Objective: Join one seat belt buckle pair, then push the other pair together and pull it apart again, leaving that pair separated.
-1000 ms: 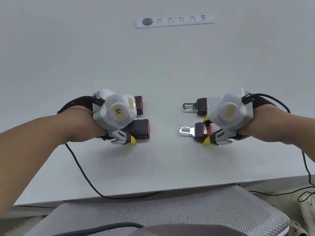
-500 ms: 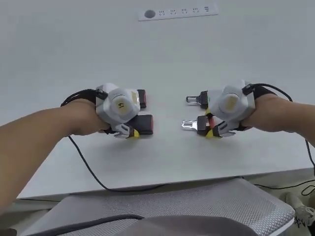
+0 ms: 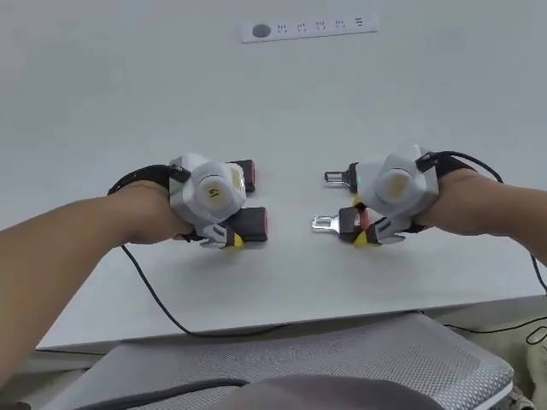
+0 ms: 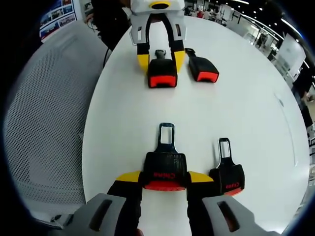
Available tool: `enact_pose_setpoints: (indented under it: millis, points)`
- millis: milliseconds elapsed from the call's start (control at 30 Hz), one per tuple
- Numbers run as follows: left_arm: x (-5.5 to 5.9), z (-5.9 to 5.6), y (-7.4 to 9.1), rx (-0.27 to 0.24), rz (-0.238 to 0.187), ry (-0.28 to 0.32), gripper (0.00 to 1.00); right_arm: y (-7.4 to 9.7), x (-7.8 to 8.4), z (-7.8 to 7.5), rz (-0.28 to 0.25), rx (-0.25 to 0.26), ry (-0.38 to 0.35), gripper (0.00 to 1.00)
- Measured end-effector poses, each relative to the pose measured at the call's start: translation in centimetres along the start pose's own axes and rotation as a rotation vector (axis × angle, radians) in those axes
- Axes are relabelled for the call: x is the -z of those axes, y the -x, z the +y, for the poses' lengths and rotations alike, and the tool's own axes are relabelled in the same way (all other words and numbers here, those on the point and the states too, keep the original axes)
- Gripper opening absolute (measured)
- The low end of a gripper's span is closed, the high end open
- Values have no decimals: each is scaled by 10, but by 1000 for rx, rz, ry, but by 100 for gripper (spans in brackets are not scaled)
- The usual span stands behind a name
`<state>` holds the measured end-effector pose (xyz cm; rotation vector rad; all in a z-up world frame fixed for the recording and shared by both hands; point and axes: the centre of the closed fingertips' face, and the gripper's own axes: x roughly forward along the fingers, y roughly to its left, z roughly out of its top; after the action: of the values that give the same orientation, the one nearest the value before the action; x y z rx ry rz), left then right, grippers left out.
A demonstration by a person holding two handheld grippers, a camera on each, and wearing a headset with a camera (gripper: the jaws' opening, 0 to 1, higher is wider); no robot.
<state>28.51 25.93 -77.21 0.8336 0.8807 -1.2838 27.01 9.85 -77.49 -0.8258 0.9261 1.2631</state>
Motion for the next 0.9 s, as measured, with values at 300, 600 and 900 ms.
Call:
enact_pose_setpoints:
  millis: [300, 600, 900]
  points:
    - [0, -2, 0, -2, -5, 9, 35, -10, -25, 10, -14, -22, 30, 32]
    - [1, -2, -3, 2, -3, -9, 35, -23, -45, 10, -35, -21, 46, 31]
    - [2, -2, -3, 8, -9, -26, 35, -32, -63, 7, -57, -18, 58, 31]
